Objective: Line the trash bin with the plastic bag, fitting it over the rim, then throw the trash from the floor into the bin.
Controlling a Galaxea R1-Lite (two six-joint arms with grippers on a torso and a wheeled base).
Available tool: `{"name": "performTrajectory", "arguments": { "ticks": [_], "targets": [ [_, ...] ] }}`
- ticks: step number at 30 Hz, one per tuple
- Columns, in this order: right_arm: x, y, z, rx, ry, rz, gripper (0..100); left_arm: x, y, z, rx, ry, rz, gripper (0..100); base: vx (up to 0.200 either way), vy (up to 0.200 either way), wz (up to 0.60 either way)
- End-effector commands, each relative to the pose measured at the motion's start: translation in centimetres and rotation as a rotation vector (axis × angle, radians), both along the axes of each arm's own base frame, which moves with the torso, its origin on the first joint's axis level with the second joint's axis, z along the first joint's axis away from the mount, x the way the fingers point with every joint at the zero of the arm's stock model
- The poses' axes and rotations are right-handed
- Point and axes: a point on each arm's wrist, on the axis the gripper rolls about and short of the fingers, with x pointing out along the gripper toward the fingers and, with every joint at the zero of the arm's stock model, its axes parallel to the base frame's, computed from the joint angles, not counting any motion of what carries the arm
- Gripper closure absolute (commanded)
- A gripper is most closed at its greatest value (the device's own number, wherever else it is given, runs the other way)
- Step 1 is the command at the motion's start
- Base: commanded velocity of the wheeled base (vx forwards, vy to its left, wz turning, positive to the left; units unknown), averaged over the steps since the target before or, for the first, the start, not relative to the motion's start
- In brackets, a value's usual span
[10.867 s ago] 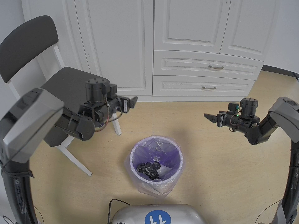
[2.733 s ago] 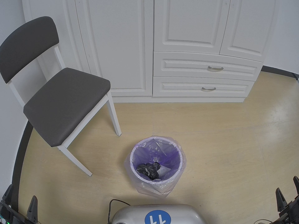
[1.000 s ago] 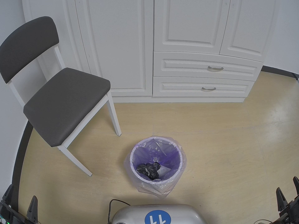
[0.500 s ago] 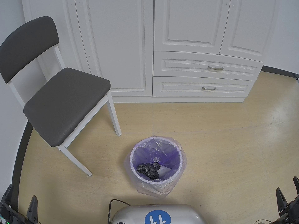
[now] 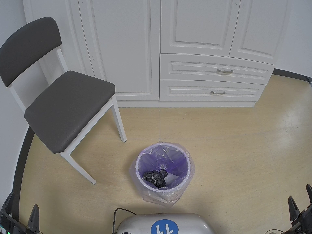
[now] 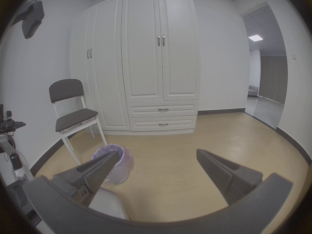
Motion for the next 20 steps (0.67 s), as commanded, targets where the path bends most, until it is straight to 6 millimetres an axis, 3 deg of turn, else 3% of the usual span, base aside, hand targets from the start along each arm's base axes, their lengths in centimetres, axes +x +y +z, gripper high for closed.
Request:
{"name": "performTrajectory", "arguments": {
  "ticks": [1, 20],
  "targets": [
    [0.01, 0.0, -0.53, 0.001, 0.002, 0.001, 0, 0.01, 0.0, -0.53, 0.0, 0.001, 0.0, 0, 0.0, 0.0, 0.0],
    [0.01, -0.01, -0.53, 0.005, 0.002, 0.001, 0, 0.01, 0.0, -0.53, 0.0, 0.001, 0.0, 0, 0.0, 0.0, 0.0]
  ]
}}
